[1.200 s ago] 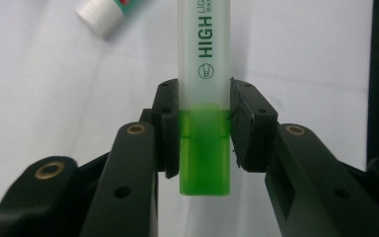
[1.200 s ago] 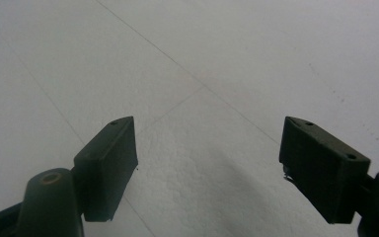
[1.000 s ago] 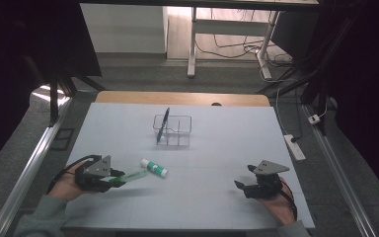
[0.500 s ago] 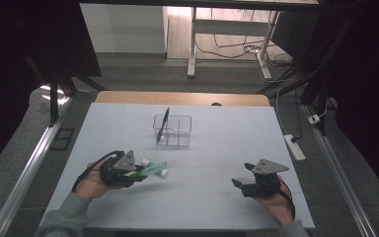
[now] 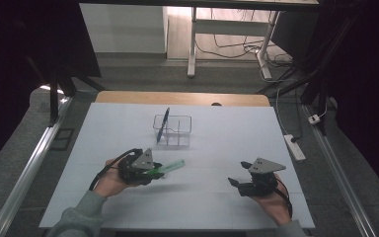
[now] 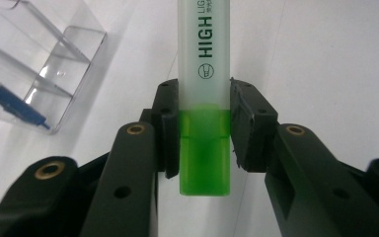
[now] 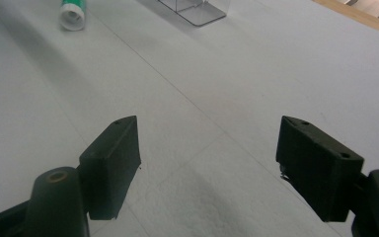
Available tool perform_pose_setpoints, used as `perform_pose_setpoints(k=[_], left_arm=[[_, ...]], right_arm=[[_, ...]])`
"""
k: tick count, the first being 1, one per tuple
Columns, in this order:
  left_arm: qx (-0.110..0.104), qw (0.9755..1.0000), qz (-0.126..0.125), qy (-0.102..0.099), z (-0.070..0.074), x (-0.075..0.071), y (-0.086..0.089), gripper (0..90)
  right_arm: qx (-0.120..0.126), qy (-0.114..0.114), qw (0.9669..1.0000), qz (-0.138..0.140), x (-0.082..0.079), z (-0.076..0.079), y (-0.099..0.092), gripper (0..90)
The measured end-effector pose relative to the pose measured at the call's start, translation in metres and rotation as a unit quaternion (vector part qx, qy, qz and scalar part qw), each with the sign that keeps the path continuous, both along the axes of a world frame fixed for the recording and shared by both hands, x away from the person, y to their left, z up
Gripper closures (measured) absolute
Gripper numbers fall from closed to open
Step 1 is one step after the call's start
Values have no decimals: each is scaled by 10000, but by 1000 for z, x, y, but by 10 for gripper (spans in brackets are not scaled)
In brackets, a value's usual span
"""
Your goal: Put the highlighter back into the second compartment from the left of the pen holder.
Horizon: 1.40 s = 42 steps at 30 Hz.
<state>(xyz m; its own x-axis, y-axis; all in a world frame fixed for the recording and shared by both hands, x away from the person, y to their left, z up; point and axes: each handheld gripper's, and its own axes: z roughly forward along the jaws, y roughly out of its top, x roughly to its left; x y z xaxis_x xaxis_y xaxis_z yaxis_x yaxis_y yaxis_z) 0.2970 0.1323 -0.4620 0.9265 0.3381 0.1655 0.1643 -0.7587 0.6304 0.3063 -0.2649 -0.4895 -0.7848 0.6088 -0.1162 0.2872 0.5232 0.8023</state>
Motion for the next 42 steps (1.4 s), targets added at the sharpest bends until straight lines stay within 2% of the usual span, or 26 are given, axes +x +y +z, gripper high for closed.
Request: perform_pose_setpoints(k=[6, 17, 26, 34, 42], left_arm=[[30, 10000, -67, -17, -1, 3, -11, 660], [-4, 9998, -187, -63, 0, 7, -38, 660], [92, 9996, -257, -61, -4, 11, -51, 660], [264, 9989, -392, -28, -9, 14, -68, 660], [354, 9986, -398, 8, -12, 16, -75, 660]], right_arm=[[-10, 11, 10000, 63, 1, 1, 7, 246], [-62, -147, 9997, 177, 2, 6, 16, 248], [-169, -205, 9990, 370, 5, 14, 32, 255], [-409, -307, 9967, 638, 6, 22, 49, 263], [-620, -300, 9936, 901, 5, 24, 66, 268]])
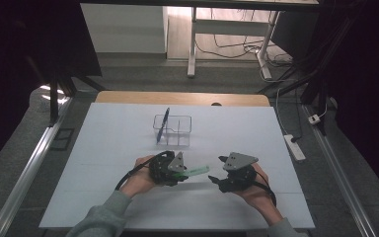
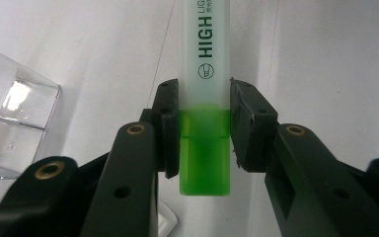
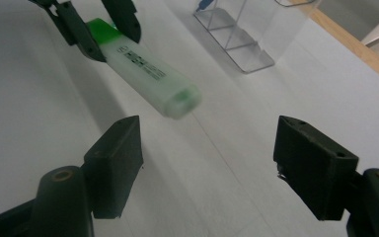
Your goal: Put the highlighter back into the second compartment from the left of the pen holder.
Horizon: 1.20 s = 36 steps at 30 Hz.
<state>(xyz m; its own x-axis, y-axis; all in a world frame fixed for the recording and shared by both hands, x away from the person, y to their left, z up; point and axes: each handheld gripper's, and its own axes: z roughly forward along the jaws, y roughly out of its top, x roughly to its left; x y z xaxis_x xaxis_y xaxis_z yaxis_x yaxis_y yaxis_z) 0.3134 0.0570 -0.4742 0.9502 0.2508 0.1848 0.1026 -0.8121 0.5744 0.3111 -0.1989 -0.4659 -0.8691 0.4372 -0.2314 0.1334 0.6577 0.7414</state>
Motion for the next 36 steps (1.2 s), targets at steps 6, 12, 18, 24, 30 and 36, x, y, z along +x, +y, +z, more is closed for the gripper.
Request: perform_pose_setpoints(k=[6, 12, 18, 24, 30, 36], left_arm=[[114, 9999, 52, 31, -4, 1, -7, 660], [221, 9997, 31, 75, -7, 1, -12, 660], [264, 9996, -57, 109, -8, -1, -15, 660], [203, 9995, -196, 169, -6, -3, -15, 660], [301, 9989, -298, 213, -7, -6, -19, 659], [307, 9988, -326, 218, -7, -7, -21, 659]], right_arm=[[-113, 11, 9997, 228, 3, 0, 16, 277], [-386, 15, 9978, 534, 4, 1, 32, 311], [-669, 19, 9949, 756, 3, -3, 41, 354], [-1199, 19, 9879, 980, 3, -13, 48, 411], [-1477, 52, 9823, 1152, 1, -17, 50, 511], [-1585, 38, 9795, 1243, -2, -18, 53, 547]])
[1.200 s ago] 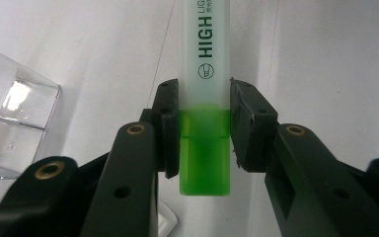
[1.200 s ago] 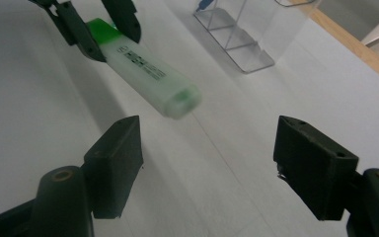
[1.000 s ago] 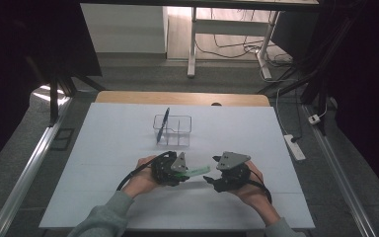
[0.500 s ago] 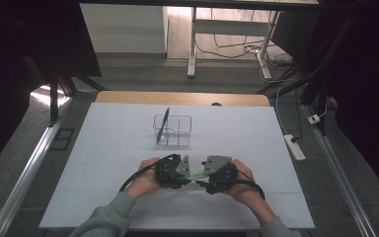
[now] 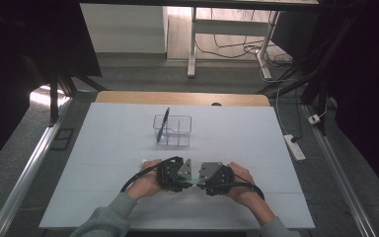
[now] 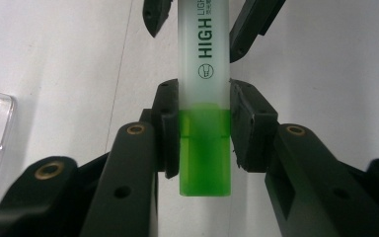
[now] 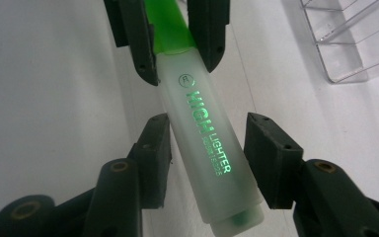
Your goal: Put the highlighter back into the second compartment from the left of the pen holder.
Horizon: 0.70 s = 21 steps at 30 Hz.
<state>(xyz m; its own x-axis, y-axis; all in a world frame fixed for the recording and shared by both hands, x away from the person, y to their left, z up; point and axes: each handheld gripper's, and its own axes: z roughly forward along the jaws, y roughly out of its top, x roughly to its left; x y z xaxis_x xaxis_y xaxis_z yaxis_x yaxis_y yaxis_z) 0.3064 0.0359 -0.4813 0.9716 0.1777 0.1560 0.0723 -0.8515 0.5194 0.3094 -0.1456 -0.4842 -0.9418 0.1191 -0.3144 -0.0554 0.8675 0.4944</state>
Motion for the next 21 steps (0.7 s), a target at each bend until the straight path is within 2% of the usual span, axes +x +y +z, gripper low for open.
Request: perform_pose_setpoints(k=[2, 6, 9, 12, 16, 18, 21], left_arm=[[20, 10000, -40, -1, 1, 0, 0, 659], [-12, 10000, -81, 3, 2, 0, 2, 655], [-185, 9998, -5, 44, 5, 1, 5, 647], [-375, 9992, 127, 75, 7, 3, 10, 633], [-640, 9973, 358, 99, 8, 6, 16, 592], [-739, 9960, 504, 83, 9, 7, 19, 539], [-1003, 9921, 754, 64, 11, 9, 25, 462]], right_arm=[[-93, 23, 9999, 45, 0, 0, 0, 563], [-125, 115, 9997, 148, 1, -3, 0, 600], [-126, 110, 9996, 230, 0, -5, 0, 631], [-25, 100, 9996, 245, 0, -4, 0, 650], [110, 64, 9997, 193, 0, 0, -2, 658], [185, -14, 9997, 135, 1, 1, -5, 658], [360, -61, 9993, -43, 3, 4, -11, 658]])
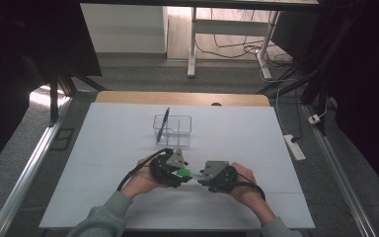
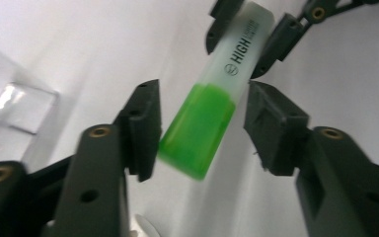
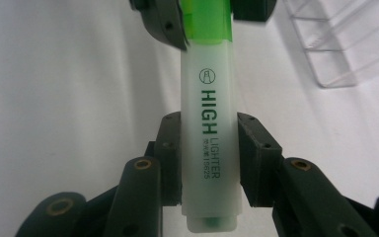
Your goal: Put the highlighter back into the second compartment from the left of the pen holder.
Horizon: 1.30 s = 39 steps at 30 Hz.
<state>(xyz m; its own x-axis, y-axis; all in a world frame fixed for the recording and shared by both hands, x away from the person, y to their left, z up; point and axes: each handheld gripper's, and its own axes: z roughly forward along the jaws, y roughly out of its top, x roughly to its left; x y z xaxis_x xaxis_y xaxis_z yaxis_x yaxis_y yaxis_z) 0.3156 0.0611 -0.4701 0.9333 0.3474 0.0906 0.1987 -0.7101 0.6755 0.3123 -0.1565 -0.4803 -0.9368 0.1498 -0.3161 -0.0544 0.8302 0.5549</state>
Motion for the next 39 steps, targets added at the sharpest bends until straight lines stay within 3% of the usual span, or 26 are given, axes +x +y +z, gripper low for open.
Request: perform_pose_setpoints(k=[4, 6, 10, 19, 23, 33, 39], left_arm=[[-430, 9984, 334, 134, 3, 3, 9, 389], [-531, 9971, 514, 172, 3, 5, 13, 364], [-899, 9928, 754, 253, 5, 6, 20, 349], [-1395, 9852, 903, 421, 6, 9, 27, 344], [-1513, 9832, 913, 461, 6, 9, 28, 345], [-1543, 9827, 881, 520, 4, 10, 24, 354], [-1606, 9810, 881, 638, 1, 12, 23, 375]], right_arm=[[230, -52, 9994, -248, 2, 3, -7, 658], [415, -106, 9983, -404, 3, 6, -10, 658], [685, -255, 9955, -600, 5, 11, -15, 658], [1073, -273, 9905, -816, 7, 13, -21, 657], [1152, -299, 9892, -855, 5, 14, -19, 658], [1131, -331, 9901, -763, 3, 8, -13, 657], [1151, -389, 9903, -668, 0, 4, -8, 657]])
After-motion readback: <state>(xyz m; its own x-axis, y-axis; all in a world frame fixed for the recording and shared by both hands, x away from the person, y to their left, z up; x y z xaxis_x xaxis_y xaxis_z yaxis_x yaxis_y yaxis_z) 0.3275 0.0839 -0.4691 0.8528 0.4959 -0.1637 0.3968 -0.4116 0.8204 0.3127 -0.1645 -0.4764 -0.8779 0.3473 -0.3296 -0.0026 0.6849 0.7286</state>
